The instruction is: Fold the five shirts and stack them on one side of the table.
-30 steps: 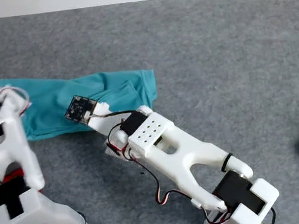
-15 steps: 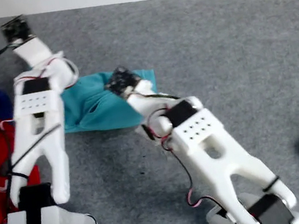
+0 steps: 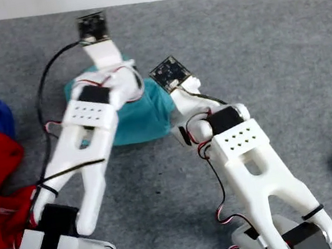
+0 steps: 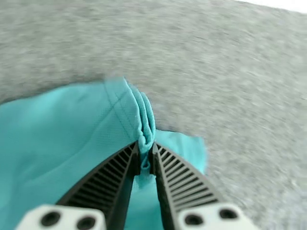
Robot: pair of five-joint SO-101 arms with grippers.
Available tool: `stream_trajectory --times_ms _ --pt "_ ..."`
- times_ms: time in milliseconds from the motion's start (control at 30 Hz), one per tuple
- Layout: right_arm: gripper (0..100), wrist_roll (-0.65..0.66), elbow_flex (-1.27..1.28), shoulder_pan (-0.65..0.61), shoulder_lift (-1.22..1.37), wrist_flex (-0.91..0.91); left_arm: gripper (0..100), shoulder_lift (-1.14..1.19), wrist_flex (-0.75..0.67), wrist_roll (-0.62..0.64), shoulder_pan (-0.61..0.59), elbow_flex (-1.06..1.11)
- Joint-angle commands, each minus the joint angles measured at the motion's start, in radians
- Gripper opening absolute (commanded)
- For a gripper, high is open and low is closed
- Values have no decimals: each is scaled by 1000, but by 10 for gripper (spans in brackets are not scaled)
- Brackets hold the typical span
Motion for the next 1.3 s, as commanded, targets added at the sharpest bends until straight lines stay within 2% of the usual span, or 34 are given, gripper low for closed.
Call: stream_trajectory --times_ms 0,567,1267 --pt "248 -9 -7 18 -5 -16 6 -56 -18 2 51 19" --pt "248 -9 -7 18 -4 -18 6 -62 6 0 222 102" --pt "248 -9 -7 18 -4 -18 6 -101 28 0 274 249"
